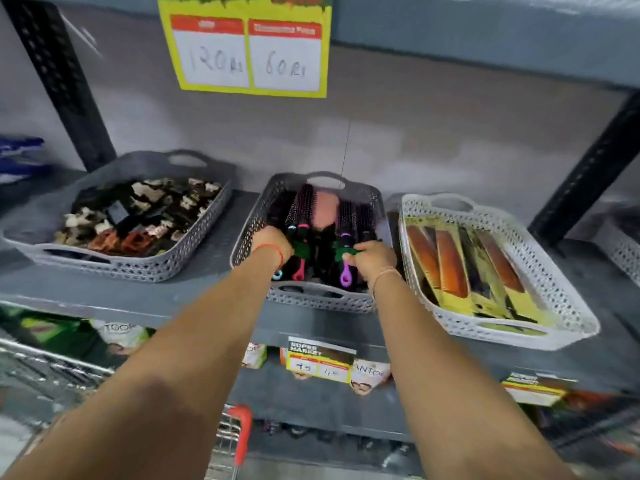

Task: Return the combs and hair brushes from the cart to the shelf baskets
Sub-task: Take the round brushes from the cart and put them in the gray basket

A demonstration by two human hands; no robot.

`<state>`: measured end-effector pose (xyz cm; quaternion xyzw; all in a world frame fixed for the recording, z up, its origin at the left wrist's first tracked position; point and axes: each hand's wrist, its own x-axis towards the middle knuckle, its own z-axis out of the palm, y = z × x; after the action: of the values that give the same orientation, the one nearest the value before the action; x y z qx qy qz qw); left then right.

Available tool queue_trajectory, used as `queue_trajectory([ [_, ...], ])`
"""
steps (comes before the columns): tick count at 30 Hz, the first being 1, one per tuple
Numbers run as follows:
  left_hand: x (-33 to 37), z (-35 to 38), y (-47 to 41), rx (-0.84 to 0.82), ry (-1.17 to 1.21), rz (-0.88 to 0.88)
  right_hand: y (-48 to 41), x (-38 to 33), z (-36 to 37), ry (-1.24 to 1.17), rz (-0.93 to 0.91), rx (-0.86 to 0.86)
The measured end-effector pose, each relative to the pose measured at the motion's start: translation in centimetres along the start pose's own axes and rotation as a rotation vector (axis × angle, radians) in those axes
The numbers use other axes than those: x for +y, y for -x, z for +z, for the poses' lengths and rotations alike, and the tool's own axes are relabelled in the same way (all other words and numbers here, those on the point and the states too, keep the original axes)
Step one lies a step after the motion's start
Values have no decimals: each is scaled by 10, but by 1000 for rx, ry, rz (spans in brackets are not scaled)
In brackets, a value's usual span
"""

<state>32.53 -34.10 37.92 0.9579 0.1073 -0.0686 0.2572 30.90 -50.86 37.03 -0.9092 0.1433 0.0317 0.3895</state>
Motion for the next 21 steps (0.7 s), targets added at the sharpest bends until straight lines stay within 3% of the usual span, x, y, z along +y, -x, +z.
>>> queue_trajectory([
  [5,3,7,5,5,37,14,-2,-1,12,180,30,90],
  [9,-1,2,22,110,79,91,6,-6,13,319,-38,187],
  [11,-13,-5,36,236,198,161,17,-8,11,334,-190,308],
  [14,-70,-14,68,508,337,302,45,-19,25,246,-562,514],
  [16,-125,-13,87,564,356,231,71,-38,48,152,-800,594],
  [18,-186,-10,101,525,402,34,99,-64,84,26,-987,482],
  [21,-273,-2,112,389,503,-326,140,-101,148,-43,-1014,37],
])
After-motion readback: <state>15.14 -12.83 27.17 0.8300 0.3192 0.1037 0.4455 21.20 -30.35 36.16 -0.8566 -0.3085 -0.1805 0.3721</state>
